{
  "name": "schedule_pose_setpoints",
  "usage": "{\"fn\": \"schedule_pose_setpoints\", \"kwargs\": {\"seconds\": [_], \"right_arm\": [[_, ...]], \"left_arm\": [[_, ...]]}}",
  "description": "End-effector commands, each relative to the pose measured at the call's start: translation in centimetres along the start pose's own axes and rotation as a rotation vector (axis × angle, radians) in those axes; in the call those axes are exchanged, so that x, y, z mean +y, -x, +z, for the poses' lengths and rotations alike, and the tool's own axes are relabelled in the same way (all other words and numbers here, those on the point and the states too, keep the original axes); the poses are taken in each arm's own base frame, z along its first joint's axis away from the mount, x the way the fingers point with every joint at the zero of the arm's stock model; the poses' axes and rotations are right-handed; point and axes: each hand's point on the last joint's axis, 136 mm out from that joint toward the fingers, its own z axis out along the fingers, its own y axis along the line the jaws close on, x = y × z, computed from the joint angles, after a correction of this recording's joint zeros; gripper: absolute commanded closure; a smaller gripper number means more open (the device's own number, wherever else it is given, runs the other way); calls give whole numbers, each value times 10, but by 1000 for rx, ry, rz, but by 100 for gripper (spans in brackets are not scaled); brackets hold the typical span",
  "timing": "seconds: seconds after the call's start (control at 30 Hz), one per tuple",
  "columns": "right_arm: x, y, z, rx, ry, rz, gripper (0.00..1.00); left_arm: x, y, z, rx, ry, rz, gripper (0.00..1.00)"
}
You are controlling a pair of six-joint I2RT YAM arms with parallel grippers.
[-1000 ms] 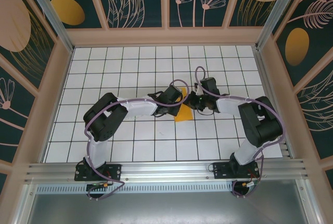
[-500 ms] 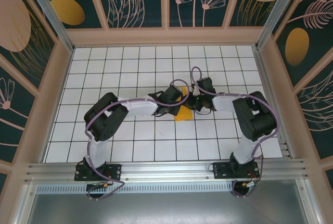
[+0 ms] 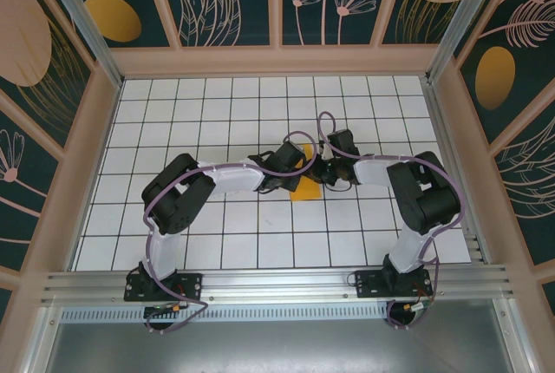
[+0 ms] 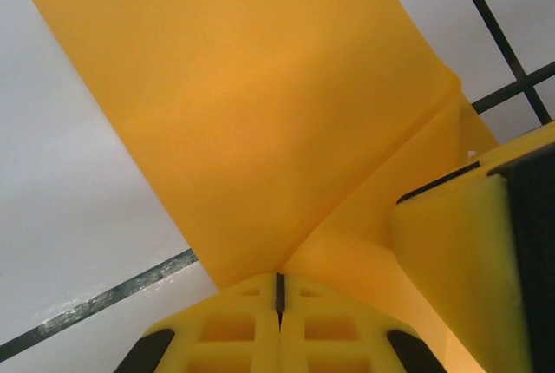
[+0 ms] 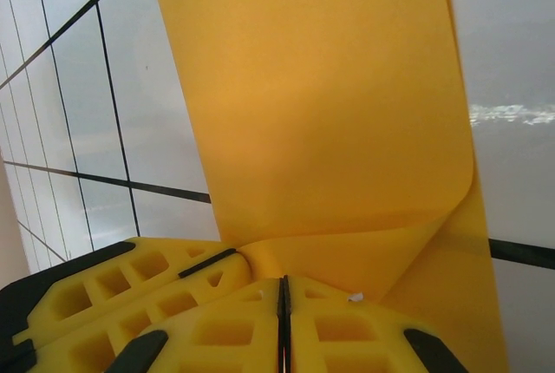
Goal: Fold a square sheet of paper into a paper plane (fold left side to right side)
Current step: Fold the triangle a second time at the center of the table.
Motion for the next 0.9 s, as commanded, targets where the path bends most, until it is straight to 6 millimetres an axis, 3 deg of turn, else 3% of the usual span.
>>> {"fn": "schedule_pose_setpoints", "kwargs": {"seconds": [0.0,0.4,0.67,0.77,0.87], "right_arm": [[-6,-2,6,15,-40,-12,88],[-35,-14,13,49,-134,10,88],[-47,-21,12,56,-170,21,88],[-47,-22,12,55,-167,21,88],[-44,-20,12,51,-155,19,88]], "left_arm": [[6,1,7,8,30,0,97],[7,5,1,-6,37,-6,93],[9,42,-49,-106,22,-46,69],[7,49,-70,-136,-7,-53,65],[-9,46,-87,-142,-124,-60,65]]}}
